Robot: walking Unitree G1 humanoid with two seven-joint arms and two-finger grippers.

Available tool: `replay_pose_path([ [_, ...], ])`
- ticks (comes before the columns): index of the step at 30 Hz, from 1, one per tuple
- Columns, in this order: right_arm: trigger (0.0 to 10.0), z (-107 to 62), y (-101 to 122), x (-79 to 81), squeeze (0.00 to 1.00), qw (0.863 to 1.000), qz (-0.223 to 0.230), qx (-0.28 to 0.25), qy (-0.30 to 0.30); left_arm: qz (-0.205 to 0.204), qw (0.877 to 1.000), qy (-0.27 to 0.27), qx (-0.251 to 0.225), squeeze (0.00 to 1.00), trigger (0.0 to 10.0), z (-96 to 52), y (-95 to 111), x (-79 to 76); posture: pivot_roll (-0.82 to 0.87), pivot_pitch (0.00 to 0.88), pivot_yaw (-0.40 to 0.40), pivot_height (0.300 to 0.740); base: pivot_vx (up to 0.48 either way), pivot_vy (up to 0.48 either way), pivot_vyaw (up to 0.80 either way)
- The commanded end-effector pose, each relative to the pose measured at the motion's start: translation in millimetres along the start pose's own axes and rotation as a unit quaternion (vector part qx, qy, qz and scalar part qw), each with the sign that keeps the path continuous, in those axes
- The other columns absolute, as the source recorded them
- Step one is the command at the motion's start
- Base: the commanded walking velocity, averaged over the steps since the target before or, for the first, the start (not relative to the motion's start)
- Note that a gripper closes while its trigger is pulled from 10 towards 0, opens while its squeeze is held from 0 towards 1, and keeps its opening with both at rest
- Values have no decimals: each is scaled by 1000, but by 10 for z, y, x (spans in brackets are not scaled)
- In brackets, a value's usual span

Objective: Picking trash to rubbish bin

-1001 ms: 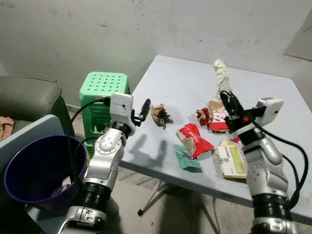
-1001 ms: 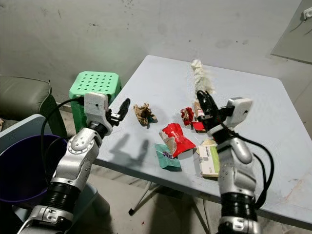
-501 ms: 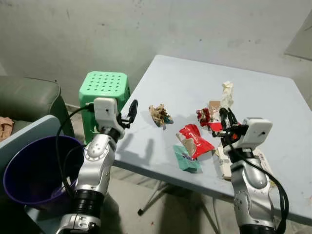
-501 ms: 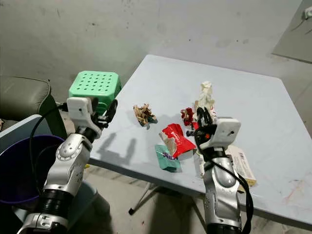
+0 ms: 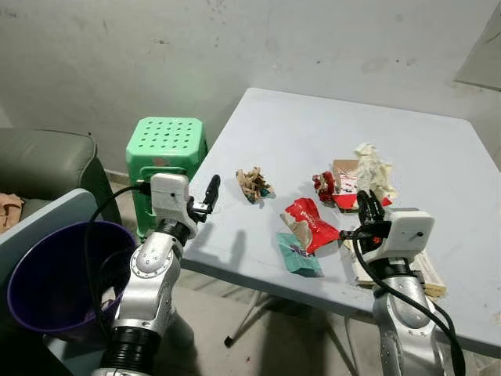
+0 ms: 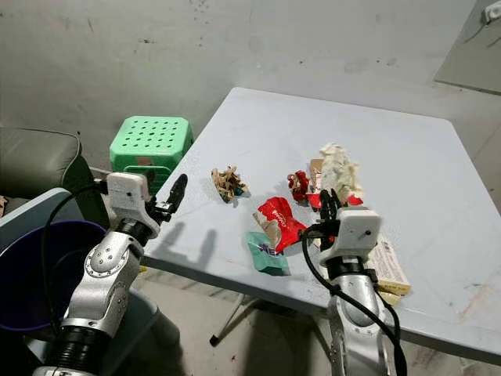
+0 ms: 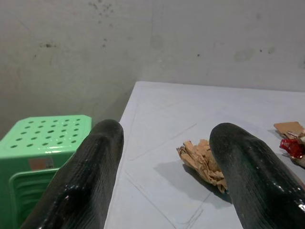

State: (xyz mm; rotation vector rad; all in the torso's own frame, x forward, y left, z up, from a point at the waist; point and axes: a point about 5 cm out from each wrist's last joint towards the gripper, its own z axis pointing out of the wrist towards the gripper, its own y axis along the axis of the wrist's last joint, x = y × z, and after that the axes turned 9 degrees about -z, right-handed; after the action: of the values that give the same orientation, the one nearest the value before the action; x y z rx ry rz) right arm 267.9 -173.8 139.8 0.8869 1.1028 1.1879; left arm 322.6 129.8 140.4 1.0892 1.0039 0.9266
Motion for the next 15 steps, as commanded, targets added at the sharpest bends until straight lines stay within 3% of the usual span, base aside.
replay_pose_path([
  [1,10000,7,38,-34,0,1000,-18,-1,-4,3,1000,-6,-6,0,10000,50,74,22,-35,0,-27,740,0,0,0],
  [4,10000,13,15,-38,0,1000,-17,6,-9,7,1000,-7,-13,0,10000,88,144,66,-32,0,-29,740,0,0,0],
  [15,10000,5,0,72,0,1000,-19,10,18,5,1000,-15,2,0,10000,13,55,5,-26,0,-31,740,0,0,800],
])
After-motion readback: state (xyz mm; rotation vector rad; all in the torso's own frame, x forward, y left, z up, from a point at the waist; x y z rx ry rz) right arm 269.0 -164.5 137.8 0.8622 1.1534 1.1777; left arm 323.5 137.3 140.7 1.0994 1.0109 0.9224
